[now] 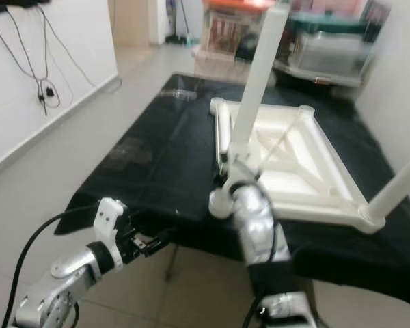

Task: Building children table

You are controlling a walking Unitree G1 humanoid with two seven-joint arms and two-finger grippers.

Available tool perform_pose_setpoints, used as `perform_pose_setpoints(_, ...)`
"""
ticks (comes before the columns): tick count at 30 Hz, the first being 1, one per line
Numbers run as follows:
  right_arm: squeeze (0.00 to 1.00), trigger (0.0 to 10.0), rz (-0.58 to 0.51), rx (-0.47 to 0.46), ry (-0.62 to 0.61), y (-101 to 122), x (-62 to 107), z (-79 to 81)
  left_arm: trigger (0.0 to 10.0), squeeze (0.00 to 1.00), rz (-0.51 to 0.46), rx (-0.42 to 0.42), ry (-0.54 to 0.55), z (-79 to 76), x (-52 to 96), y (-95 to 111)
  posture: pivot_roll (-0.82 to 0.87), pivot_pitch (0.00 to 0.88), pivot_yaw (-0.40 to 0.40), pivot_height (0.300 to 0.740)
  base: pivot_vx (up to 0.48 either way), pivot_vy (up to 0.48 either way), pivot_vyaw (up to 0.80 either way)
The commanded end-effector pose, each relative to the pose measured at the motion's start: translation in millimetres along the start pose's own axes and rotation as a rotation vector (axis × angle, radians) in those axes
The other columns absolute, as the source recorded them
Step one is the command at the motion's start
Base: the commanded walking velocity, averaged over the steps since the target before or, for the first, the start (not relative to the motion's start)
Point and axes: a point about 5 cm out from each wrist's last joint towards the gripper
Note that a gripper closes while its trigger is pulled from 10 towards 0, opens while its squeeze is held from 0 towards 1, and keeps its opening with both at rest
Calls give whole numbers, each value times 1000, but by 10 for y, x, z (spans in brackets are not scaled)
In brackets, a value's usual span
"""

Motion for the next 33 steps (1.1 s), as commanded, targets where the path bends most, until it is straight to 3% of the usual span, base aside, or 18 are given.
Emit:
perform_pose_setpoints(1, 976, 10000, -6, -8, 17, 24, -33, -53, 10000, 0, -5, 13, -1, -34, 1, -10, 76, 0, -113, 740, 0, 0, 0)
perform_pose_setpoints(2, 976, 10000, -6, -8, 17, 24, -33, -53, 10000, 0, -5, 13, -1, -34, 1, -10, 76, 0, -113, 740, 0, 0, 0)
perform_pose_setpoints(3, 0, 10000, -72, -37, 120, 157, -85, -161, 10000, 0, -6, 14, 2, -33, 10, -10, 81, 0, -120, 740, 0, 0, 0)
perform_pose_setpoints(4, 0, 10000, -72, -37, 120, 157, -85, -161, 10000, 0, -6, 14, 2, -33, 10, -10, 81, 0, -120, 740, 0, 0, 0)
perform_pose_setpoints(8, 0, 10000, -287, 21, 611, 322, 61, -229, 10000, 0, -4, 12, 11, -7, 18, -20, 81, 0, -125, 740, 0, 0, 0)
perform_pose_setpoints(13, 0, 10000, -209, 44, 760, 80, 57, -43, 10000, 0, -6, 15, 1, -18, -18, -10, 82, 0, -117, 740, 0, 0, 0)
perform_pose_setpoints(14, 0, 8824, -190, 32, 782, 39, 43, 11, 10000, 0, -8, 15, 1, -16, -21, -1, 82, 0, -117, 740, 0, 0, 0)
perform_pose_setpoints(15, 0, 0, -179, -10, 808, 15, 22, 71, 10000, 0, -6, 10, 3, -2, -19, 6, 89, 0, -117, 740, 0, 0, 0)
perform_pose_setpoints(21, 0, 0, -79, -90, 644, -40, -183, 141, 10000, 0, -2, -8, 13, 47, -10, 31, 104, 0, -122, 740, 0, 0, 0)
perform_pose_setpoints(22, 0, 0, 36, -96, 441, -141, -288, 81, 10000, 0, -4, -9, 16, 54, -6, 35, 102, 0, -123, 740, 0, 0, 0)
perform_pose_setpoints(23, 0, 0, 36, -96, 441, -141, -288, 81, 10000, 0, -4, -9, 16, 54, -6, 35, 102, 0, -123, 740, 0, 0, 0)
perform_pose_setpoints(24, 0, 0, 119, -93, 301, -217, -343, 41, 10000, 0, -5, -10, 18, 60, -2, 38, 100, 0, -123, 740, 0, 0, 0)
perform_pose_setpoints(25, 0, 0, 238, -144, 27, -389, -337, -116, 10000, 0, -4, -9, 19, 55, -1, 25, 98, 0, -122, 740, 0, 0, 0)
perform_pose_setpoints(26, 0, 0, 238, -144, 27, -389, -337, -116, 10000, 0, -4, -9, 19, 55, -1, 25, 98, 0, -122, 740, 0, 0, 0)
perform_pose_setpoints(28, 0, 431, 391, -177, -401, -695, -86, -315, 10000, 0, -1, 1, 11, 20, -12, -7, 98, 0, -122, 740, 0, 0, 0)
perform_pose_setpoints(30, 0, 431, 402, -177, -484, -745, 41, -305, 10000, 0, 0, 3, 7, 6, -16, -14, 98, 0, -120, 740, 0, 0, 0)
perform_pose_setpoints(31, 0, 9961, 378, -176, -472, -723, 127, -218, 10000, 0, 0, 5, 5, 1, -13, -10, 93, 0, -111, 740, 0, 0, 0)
perform_pose_setpoints(33, 0, 9961, 356, -180, -445, -697, 164, -150, 10000, 0, 0, 5, 5, 1, -10, -6, 93, 0, -111, 740, 0, 0, 0)
Point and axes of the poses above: a point about 5 cm out from each wrist's last joint towards the gripper, its own x axis pointing back from the gripper into the wrist, its own y axis along the axis of the wrist's last joint, z = x × y, and after that the axes turned 11 degrees about x, right-handed
